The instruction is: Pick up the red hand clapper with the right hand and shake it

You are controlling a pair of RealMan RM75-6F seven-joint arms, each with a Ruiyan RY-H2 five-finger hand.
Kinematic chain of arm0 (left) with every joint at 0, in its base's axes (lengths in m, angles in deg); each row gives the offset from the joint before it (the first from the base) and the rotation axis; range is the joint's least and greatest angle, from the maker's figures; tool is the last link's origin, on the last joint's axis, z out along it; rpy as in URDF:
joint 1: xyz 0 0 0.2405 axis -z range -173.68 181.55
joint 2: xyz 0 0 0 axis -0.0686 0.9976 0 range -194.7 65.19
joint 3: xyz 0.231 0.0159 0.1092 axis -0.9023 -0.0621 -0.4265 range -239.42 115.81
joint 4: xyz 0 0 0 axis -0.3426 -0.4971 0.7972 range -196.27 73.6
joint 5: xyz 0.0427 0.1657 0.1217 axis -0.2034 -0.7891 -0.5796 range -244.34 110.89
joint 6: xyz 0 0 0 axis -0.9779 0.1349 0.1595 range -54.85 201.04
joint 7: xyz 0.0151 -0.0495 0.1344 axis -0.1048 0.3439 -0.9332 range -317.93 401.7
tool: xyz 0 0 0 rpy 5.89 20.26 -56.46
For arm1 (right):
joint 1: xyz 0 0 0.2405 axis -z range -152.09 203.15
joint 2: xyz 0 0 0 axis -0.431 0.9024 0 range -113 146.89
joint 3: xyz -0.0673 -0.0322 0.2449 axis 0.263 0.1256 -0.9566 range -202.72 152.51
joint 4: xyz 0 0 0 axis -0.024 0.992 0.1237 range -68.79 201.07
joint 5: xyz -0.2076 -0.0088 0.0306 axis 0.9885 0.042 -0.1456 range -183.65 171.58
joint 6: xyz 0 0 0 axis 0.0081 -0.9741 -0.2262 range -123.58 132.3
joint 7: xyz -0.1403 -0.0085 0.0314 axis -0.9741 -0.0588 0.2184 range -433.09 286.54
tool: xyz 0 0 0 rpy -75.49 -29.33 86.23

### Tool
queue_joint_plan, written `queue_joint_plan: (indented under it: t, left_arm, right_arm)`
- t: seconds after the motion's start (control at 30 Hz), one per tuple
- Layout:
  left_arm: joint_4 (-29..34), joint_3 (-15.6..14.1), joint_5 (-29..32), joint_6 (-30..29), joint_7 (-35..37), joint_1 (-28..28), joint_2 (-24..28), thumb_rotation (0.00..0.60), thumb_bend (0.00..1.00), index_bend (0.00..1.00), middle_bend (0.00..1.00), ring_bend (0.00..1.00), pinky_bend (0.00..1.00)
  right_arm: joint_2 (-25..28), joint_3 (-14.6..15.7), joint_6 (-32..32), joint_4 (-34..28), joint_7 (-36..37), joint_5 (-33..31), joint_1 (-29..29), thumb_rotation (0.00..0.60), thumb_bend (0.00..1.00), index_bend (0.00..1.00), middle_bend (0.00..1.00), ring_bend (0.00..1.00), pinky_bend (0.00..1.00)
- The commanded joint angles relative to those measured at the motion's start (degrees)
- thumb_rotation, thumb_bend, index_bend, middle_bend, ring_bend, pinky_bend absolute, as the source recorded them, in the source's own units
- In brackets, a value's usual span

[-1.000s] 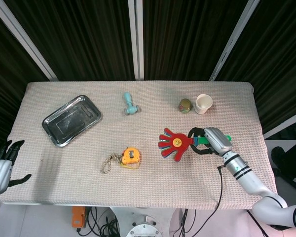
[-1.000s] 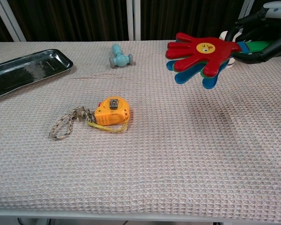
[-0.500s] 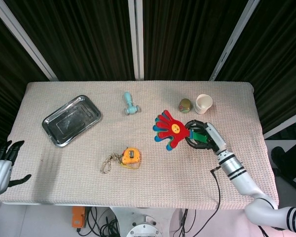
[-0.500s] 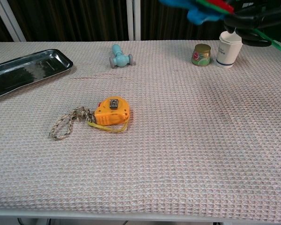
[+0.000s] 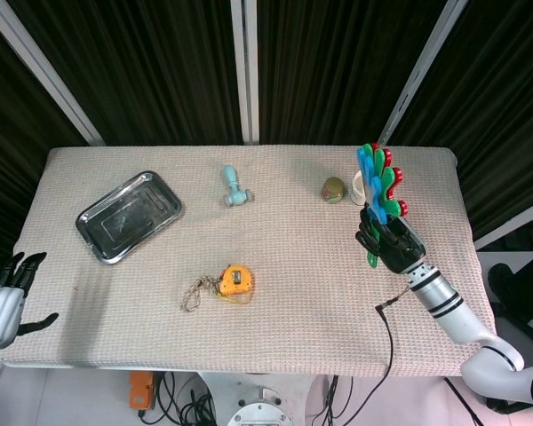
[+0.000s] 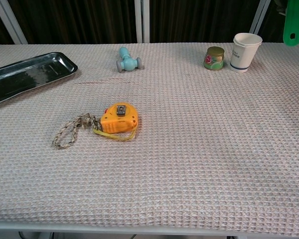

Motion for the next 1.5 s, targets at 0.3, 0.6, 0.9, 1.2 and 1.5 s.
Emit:
queue_joint_plan:
  t: [0.3,0.6,0.9,1.2,1.5]
  left_arm:
    - [-0.5,-0.1,0.3,0.1,0.6,-0.2,-0.1,0.600,0.06,0.06,0.10,0.00,0.04]
    - [-0.8,-0.1,0.3,-0.1,1.0,-0.4,-0.1,0.600,0.06,0.06,0.10,0.00,0.04]
    - [-1.2,-0.1,0.3,0.1,1.4,-0.3,-0.4,0.600,0.06,0.06,0.10,0.00,0.04]
    - [-1.5,-0.4,0.2,0.3,1.7,-0.3,-0.4,0.600,0.06,0.06,0.10,0.00,0.04]
    - [-2.5,-0.5,0.6,0.2,2.9,-0.8,-0.7,0.600,0.06,0.06,0.10,0.00,0.04]
  right_arm:
    - [-5.2,2.2,6.5,1.3,-67.6,-7.6,-3.8,0.600,0.56,0.87,0.75,0.88,0.94]
    - [-10.0,1.3,4.9,-0.2,-95.4,-18.9,-3.1,0.600,0.56,0.87,0.75,0.87,0.94]
    - [-16.2,-0.1,2.5,3.3,-104.1,-24.9,-2.8,0.600,0.55,0.87,0.75,0.87,0.95]
    - [-24.9,-1.5,4.7,11.5,-107.2,-26.9,-5.6,0.600,0.54,0.87,0.74,0.87,0.95]
    - [-29.2,-2.1,7.7,16.5,-111.4,-28.9,-7.8,0.600,0.37,0.71,0.57,0.63,0.82]
